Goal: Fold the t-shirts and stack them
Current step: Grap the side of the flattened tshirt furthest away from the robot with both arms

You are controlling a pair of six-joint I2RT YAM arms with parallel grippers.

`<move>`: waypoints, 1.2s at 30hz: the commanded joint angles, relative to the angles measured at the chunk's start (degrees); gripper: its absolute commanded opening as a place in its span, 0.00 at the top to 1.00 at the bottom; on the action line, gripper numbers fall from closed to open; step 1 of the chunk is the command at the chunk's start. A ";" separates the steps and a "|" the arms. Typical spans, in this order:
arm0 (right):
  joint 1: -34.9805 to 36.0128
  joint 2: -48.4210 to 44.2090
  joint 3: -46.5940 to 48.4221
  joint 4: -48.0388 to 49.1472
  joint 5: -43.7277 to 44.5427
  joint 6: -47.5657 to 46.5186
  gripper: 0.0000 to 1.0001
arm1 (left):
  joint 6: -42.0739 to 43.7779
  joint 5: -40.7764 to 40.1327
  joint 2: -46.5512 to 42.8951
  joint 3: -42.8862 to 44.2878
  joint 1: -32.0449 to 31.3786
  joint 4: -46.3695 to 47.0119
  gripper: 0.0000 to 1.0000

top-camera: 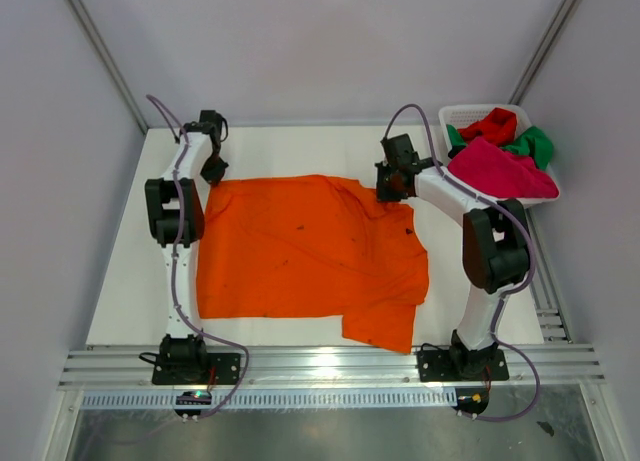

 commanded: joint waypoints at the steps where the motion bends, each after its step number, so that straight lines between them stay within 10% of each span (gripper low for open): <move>1: 0.07 -3.42 -0.27 0.09 1.27 -0.17 0.97 | 0.51 0.26 0.98 -0.70 0.07 0.59 1.00; 36: -2.66 4.67 25.48 -2.64 9.18 -6.05 0.97 | 10.61 7.37 -15.71 6.15 0.16 -5.66 0.99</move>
